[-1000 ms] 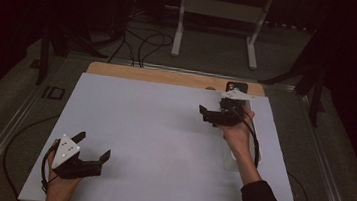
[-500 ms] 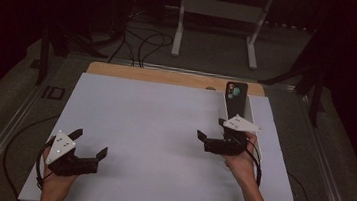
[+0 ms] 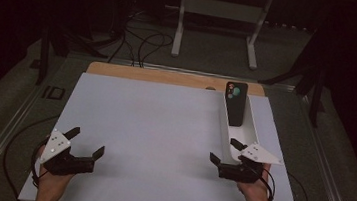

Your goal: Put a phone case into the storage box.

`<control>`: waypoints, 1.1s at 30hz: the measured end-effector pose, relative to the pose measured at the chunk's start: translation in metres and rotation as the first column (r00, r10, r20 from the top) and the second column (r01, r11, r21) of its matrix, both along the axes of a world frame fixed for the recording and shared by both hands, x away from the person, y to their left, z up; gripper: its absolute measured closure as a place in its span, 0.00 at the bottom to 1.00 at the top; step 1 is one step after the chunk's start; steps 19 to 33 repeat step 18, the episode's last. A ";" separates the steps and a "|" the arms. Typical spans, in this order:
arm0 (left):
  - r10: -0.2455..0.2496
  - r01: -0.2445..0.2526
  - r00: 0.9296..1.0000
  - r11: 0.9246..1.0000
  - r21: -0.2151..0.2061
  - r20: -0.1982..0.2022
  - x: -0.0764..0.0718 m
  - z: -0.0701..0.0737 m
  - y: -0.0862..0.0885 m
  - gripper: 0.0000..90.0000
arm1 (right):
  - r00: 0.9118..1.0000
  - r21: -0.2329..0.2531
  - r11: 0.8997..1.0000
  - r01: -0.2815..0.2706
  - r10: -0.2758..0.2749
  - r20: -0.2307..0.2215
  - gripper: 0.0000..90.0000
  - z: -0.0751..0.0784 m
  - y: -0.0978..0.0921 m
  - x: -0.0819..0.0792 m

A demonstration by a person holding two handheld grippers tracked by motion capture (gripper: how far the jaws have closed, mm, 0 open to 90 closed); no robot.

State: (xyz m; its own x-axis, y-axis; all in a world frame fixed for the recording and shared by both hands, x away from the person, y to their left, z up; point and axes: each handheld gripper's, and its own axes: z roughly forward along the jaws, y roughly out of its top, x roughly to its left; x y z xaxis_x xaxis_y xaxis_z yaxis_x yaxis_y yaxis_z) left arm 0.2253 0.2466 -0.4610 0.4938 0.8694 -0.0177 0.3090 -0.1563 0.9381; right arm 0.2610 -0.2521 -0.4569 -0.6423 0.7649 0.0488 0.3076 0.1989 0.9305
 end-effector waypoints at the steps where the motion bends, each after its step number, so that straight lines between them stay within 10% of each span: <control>1: -0.002 0.002 1.000 1.000 0.004 0.000 0.000 0.000 0.000 0.00 | 1.000 0.006 1.000 0.004 -0.004 0.002 0.11 -0.001 -0.002 -0.001; 33: -0.014 0.014 1.000 1.000 0.025 0.019 -0.003 -0.004 0.000 0.00 | 1.000 0.036 0.999 0.005 -0.006 0.026 0.11 -0.010 -0.020 -0.013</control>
